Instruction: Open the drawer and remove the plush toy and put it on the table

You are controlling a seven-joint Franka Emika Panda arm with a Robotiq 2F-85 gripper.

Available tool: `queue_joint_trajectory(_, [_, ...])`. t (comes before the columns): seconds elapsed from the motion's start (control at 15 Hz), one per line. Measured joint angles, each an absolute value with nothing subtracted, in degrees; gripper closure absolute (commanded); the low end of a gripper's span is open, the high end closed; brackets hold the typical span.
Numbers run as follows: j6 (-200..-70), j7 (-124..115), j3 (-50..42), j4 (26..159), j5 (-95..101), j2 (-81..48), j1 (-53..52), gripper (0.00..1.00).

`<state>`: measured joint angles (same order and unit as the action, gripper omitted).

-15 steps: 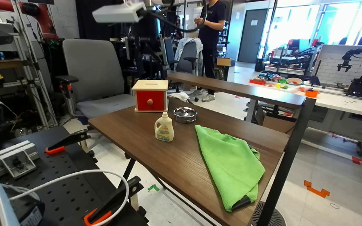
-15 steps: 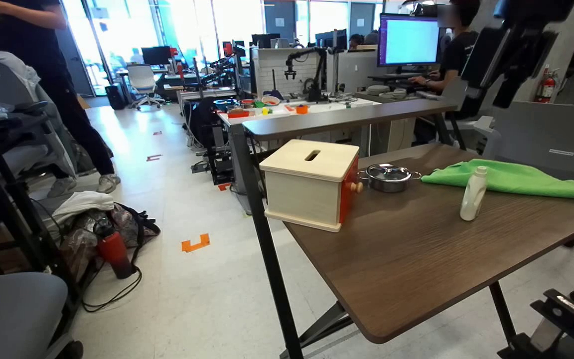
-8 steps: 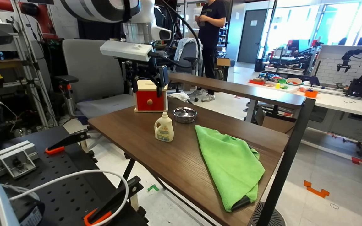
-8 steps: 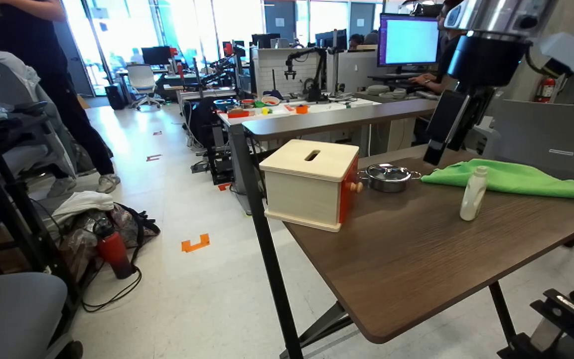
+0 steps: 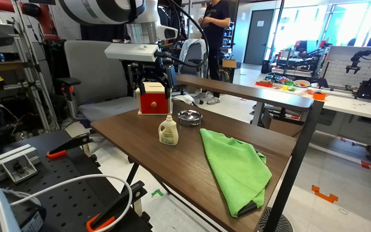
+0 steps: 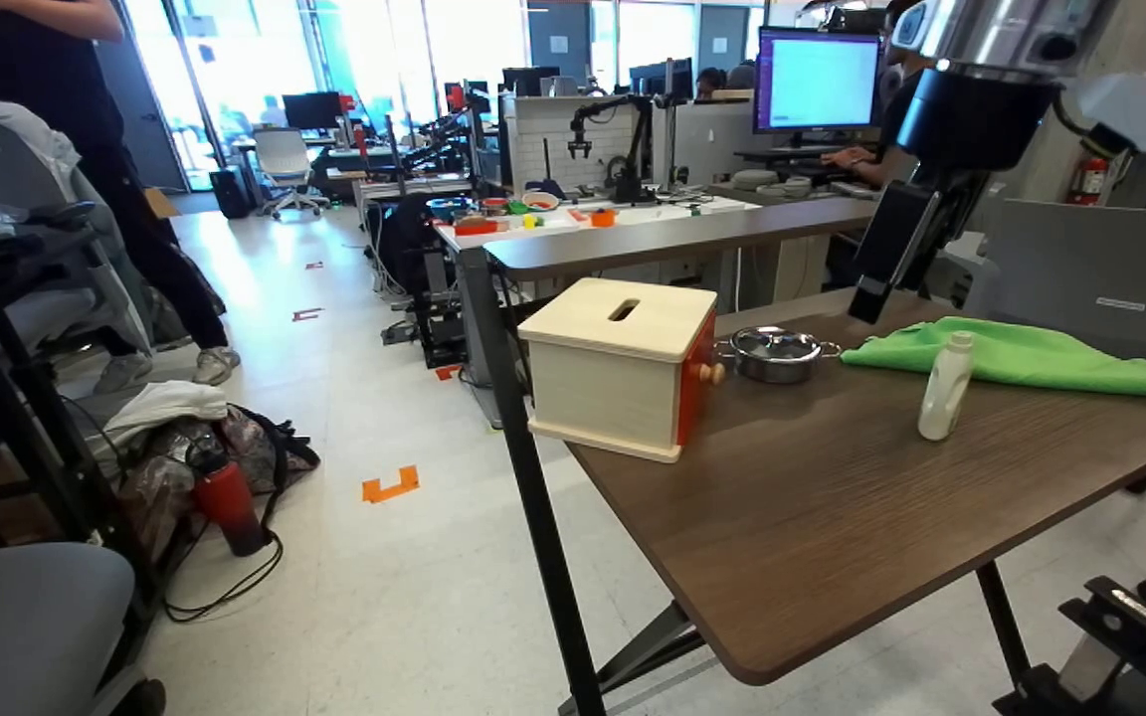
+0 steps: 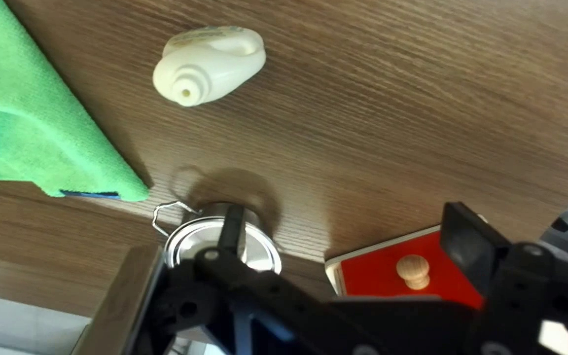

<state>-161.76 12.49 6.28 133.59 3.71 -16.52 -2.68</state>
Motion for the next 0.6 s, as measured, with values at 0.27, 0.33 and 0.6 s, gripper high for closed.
queue_joint_trajectory(0.27, [-167.0, 10.7, 5.9, 133.7, 5.5, -18.3, -3.5, 0.0])
queue_joint_trajectory(0.33, [-168.8, 11.2, 6.4, 133.7, 5.4, -19.0, -3.4, 0.0])
queue_joint_trajectory(0.6, [-173.8, 18.1, 14.2, 132.7, 4.9, -23.6, 0.7, 0.0])
